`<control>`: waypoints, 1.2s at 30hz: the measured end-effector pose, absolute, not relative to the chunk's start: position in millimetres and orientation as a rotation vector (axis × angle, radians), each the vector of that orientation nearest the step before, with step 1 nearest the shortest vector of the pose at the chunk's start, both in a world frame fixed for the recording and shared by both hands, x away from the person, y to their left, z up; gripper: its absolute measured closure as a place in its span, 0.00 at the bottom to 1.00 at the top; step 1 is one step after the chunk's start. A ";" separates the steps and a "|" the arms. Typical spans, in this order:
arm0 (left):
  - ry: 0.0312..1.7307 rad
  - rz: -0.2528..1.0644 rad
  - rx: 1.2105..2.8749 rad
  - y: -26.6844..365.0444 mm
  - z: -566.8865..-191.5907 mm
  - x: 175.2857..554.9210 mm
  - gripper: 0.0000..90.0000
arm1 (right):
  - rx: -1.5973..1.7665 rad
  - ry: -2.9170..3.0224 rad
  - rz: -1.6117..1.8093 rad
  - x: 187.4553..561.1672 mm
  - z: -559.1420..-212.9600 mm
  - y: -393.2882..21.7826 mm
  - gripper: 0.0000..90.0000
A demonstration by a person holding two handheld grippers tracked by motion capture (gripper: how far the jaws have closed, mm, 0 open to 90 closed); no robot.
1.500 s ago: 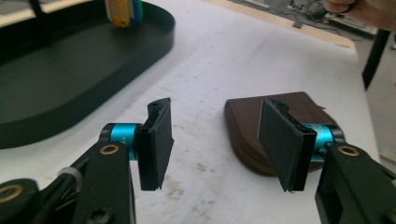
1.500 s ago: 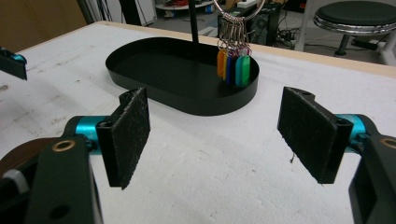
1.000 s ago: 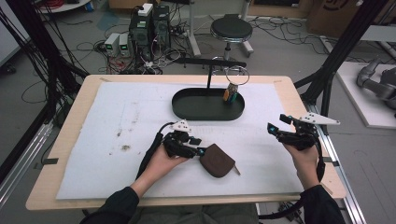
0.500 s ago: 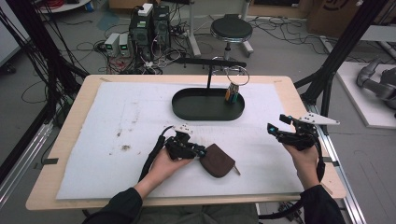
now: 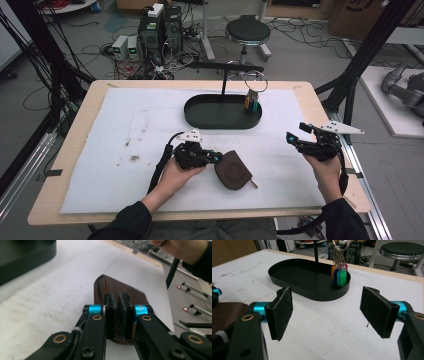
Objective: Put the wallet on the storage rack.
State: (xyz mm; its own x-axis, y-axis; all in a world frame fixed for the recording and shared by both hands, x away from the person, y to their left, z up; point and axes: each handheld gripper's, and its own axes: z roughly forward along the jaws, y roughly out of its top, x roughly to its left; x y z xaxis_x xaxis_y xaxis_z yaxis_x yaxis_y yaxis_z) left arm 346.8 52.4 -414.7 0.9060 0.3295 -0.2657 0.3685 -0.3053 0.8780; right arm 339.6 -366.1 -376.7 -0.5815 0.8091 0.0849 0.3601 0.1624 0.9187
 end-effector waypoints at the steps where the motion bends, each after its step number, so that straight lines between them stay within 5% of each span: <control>1: 0.501 -0.028 1.905 53.2 -411.7 345.8 0.95 | 1.101 2.020 1.404 339.2 -376.1 -364.9 0.30; 16: 0.305 0.127 1.857 61.4 -381.9 337.7 0.96 | 1.005 2.095 1.447 337.7 -372.9 -343.9 0.30; 36: 0.164 0.140 1.795 50.8 -372.1 329.4 0.96 | 0.696 2.381 1.605 335.7 -378.4 -296.1 0.30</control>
